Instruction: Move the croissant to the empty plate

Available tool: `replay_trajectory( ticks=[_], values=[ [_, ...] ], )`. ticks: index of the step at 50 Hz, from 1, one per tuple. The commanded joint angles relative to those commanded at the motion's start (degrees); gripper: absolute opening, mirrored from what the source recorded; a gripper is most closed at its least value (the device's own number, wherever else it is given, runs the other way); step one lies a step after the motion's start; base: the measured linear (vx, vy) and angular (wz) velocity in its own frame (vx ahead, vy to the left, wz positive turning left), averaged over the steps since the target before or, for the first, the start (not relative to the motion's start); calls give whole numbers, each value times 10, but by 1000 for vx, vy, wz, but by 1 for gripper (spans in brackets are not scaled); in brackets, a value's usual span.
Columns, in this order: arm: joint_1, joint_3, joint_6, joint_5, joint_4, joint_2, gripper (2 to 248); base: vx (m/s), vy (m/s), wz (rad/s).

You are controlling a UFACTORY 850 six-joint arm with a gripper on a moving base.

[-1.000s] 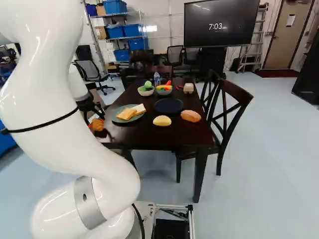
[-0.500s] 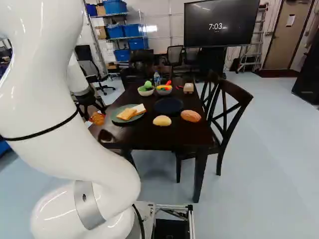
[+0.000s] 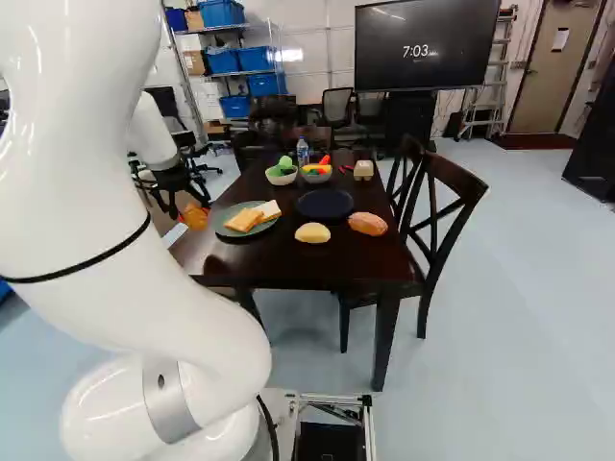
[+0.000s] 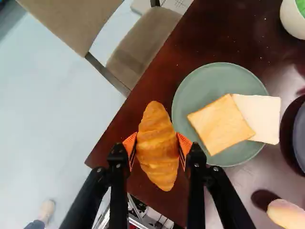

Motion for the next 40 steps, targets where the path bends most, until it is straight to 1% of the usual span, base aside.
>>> replay_trajectory(
  ticks=[22, 40],
  values=[
    [-34, -9, 0, -22, 0, 25, 130, 0, 0, 0],
    [-73, -25, 0, -50, 0, 38, 130, 0, 0, 0]
  ],
)
